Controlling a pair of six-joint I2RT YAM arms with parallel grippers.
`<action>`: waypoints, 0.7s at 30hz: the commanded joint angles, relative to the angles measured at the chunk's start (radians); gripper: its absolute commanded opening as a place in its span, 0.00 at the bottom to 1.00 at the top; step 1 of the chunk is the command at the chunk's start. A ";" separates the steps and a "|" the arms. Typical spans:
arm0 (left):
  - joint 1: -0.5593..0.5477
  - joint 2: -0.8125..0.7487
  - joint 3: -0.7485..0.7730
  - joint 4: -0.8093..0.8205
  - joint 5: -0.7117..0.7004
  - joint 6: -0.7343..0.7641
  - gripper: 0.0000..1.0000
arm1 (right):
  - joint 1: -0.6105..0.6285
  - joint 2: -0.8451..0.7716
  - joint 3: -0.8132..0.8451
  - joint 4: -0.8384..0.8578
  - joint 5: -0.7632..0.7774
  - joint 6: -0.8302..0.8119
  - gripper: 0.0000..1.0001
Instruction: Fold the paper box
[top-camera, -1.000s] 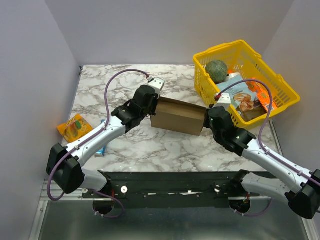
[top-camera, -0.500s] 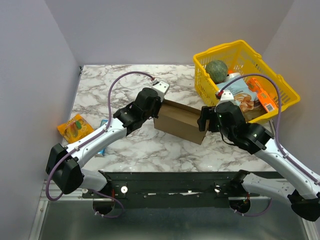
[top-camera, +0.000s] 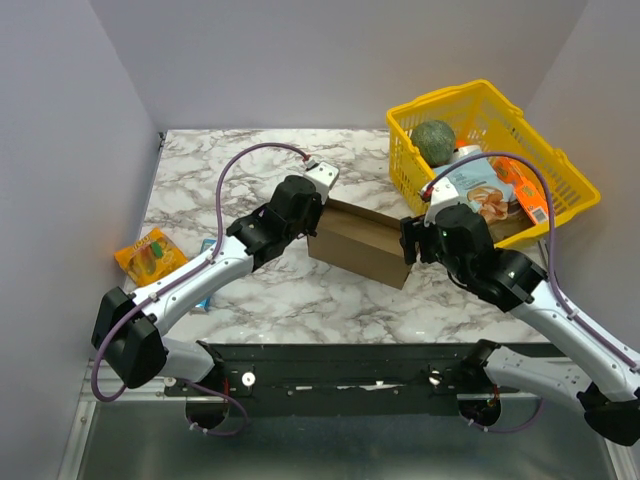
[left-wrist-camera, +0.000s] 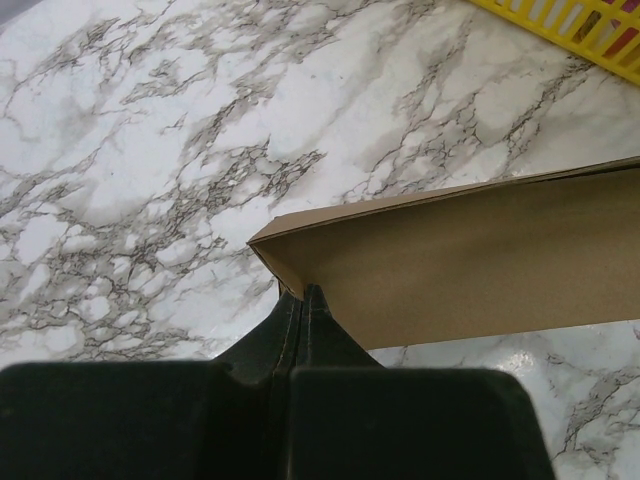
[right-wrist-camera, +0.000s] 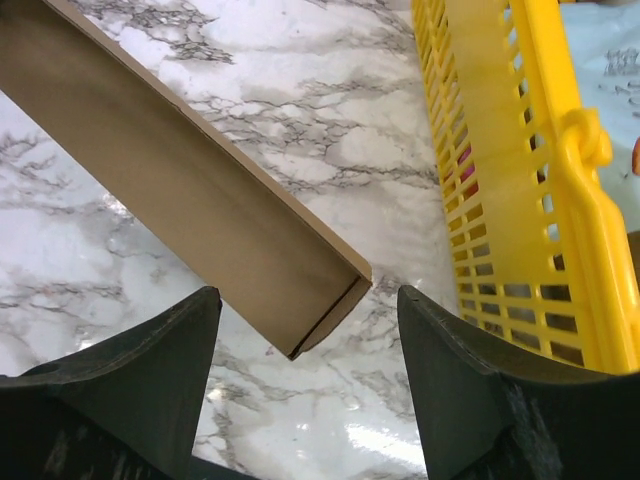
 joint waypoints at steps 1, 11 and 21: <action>-0.016 0.046 -0.083 -0.263 0.090 0.007 0.00 | 0.008 0.005 -0.036 0.169 0.006 -0.210 0.79; -0.018 0.041 -0.086 -0.255 0.101 0.010 0.00 | 0.016 0.068 -0.116 0.370 -0.108 -0.431 0.78; -0.016 0.037 -0.075 -0.250 0.116 -0.013 0.00 | 0.161 0.131 -0.205 0.465 0.053 -0.465 0.46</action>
